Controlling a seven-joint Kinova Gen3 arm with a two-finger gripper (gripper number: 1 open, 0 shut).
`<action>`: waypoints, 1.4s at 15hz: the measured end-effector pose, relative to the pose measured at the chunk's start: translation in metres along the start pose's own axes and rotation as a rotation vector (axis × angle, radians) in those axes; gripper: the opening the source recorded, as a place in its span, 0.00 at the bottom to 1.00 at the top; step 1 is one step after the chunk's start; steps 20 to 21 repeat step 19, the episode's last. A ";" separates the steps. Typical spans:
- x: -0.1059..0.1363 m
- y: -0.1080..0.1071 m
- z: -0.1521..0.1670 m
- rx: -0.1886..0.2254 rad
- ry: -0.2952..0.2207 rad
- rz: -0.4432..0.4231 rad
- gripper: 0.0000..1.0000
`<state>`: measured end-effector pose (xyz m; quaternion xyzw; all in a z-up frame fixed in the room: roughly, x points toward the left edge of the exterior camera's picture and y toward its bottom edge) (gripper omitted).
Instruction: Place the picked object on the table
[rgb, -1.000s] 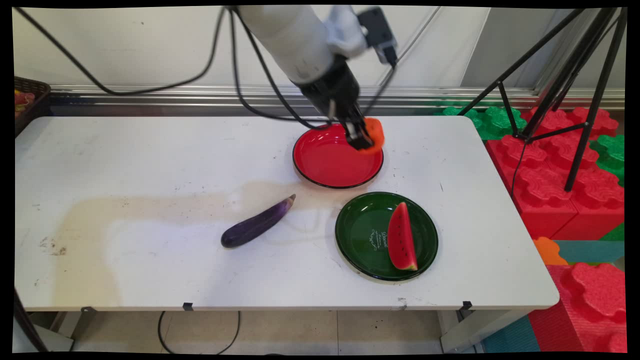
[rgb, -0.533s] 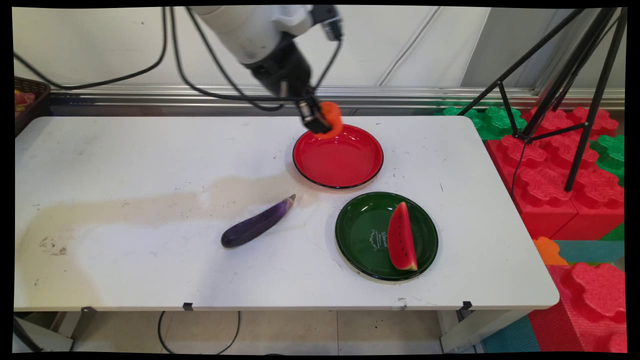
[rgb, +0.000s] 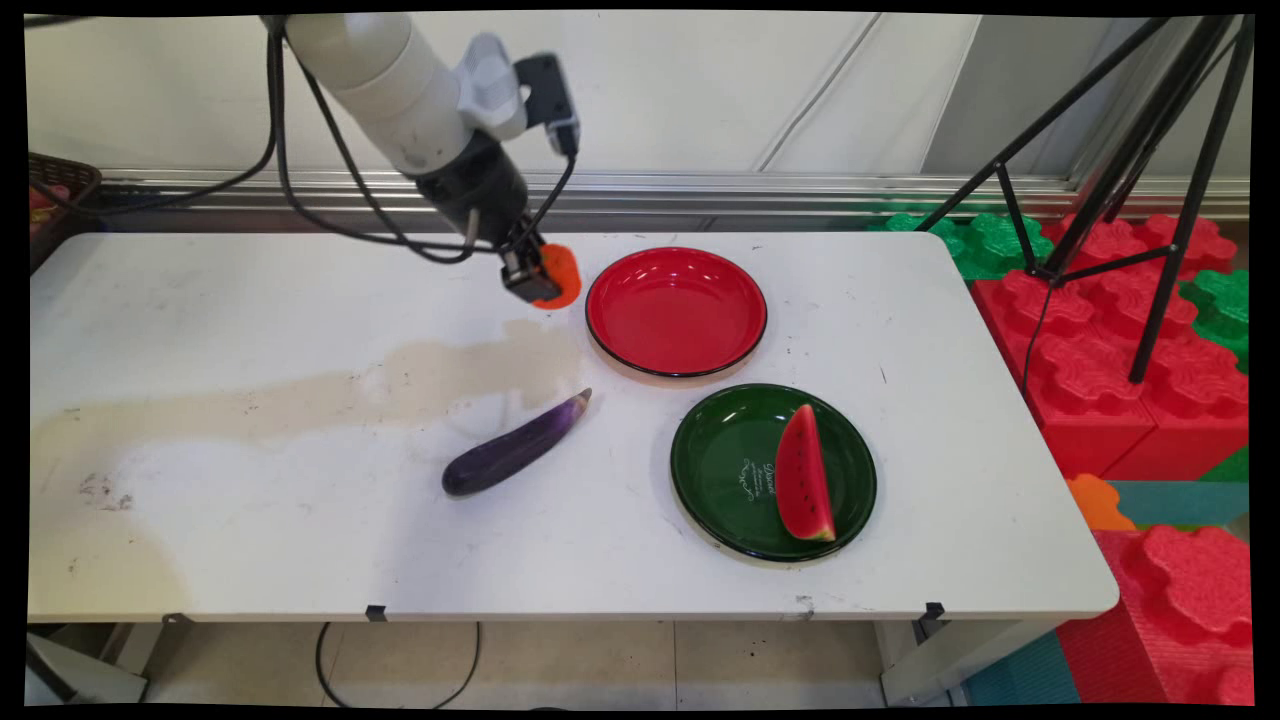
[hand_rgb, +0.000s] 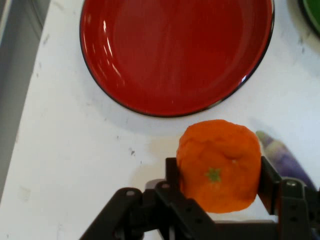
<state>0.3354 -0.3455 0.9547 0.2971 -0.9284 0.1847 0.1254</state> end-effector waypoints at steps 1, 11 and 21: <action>-0.006 -0.002 0.008 -0.006 -0.016 0.015 0.00; -0.042 -0.013 0.070 -0.055 -0.089 0.085 0.00; -0.055 -0.021 0.114 -0.085 -0.089 0.114 1.00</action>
